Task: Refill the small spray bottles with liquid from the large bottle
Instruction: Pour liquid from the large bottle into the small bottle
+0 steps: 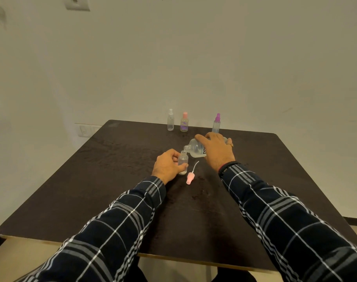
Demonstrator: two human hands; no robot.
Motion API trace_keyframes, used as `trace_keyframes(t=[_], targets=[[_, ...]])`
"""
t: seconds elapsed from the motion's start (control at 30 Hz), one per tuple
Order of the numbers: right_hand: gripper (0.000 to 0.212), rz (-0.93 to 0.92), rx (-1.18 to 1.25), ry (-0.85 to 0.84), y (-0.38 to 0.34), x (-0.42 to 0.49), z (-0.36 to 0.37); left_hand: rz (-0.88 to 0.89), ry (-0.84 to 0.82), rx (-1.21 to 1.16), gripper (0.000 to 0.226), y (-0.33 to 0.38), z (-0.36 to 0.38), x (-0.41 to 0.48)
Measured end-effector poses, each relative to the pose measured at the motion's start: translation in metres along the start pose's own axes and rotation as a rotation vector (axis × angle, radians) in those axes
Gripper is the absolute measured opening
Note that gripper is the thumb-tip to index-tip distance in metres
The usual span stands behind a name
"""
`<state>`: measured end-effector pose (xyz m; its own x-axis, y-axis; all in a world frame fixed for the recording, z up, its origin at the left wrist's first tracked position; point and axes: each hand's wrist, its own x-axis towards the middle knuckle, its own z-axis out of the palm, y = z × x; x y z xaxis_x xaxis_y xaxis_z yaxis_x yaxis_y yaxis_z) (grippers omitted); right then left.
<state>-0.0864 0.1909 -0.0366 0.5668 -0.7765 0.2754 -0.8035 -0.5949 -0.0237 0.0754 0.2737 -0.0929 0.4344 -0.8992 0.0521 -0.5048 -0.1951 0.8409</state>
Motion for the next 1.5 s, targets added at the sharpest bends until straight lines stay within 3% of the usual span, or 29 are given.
trace_keyframes(t=[1.23, 1.37, 1.5], targets=[[0.063, 0.024, -0.008, -0.017, -0.002, -0.003, -0.002, 0.003, 0.006, 0.017, 0.031, -0.001, 0.001, 0.002], [0.068, 0.069, 0.073, -0.046, -0.002, -0.004, 0.002, 0.001, 0.001, 0.002, 0.032, -0.002, 0.001, 0.002], [0.072, 0.128, 0.326, -0.032, 0.0, -0.008, 0.013, 0.01, 0.008, 0.012, 0.03, -0.002, 0.0, 0.002]])
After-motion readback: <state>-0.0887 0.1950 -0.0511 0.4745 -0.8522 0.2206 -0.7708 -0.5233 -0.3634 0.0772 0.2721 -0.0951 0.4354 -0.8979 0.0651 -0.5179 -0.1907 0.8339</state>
